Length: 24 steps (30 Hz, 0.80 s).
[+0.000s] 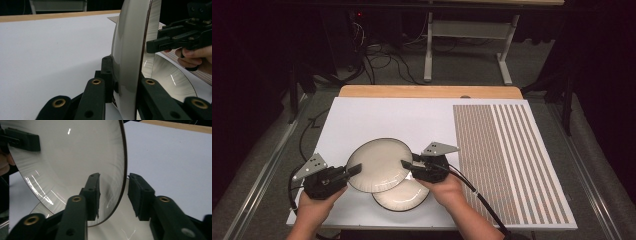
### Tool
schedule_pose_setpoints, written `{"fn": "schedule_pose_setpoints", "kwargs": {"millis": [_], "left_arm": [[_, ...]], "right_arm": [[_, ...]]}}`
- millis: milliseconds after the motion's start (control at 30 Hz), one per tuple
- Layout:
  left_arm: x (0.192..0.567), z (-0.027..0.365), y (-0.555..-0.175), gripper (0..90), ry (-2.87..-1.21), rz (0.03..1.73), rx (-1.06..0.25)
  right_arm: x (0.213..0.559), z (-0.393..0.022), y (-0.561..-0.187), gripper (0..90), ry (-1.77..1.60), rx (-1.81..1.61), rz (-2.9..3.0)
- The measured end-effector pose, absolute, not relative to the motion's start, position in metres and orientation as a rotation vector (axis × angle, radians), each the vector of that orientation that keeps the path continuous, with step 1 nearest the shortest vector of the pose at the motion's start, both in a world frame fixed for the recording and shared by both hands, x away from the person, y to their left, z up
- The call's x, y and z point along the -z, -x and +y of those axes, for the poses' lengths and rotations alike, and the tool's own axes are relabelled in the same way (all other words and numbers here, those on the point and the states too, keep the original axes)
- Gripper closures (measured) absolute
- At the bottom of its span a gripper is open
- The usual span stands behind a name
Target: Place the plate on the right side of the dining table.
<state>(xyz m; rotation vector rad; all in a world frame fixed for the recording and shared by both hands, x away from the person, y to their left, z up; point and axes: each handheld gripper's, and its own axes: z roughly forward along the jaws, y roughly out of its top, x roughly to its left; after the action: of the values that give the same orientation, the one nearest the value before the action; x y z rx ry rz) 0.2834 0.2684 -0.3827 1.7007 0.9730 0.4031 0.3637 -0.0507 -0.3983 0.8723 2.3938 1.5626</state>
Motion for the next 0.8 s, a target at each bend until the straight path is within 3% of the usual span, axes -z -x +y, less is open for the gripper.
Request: {"fn": "schedule_pose_setpoints", "kwargs": {"millis": [33,300,800], "left_arm": [[0.383,0.268,-0.284,80.6,-1.700,0.974,-0.403],[0.383,0.269,-0.283,80.8,-1.691,0.981,-0.393],[0.371,0.251,-0.285,80.6,-1.667,0.961,-0.370]], "right_arm": [[0.399,-0.051,-0.365,73.6,-0.875,-1.563,2.403],[0.400,-0.052,-0.368,83.1,-0.938,-1.606,2.419],[0.381,-0.074,-0.364,85.1,-0.944,-1.626,2.402]]}}
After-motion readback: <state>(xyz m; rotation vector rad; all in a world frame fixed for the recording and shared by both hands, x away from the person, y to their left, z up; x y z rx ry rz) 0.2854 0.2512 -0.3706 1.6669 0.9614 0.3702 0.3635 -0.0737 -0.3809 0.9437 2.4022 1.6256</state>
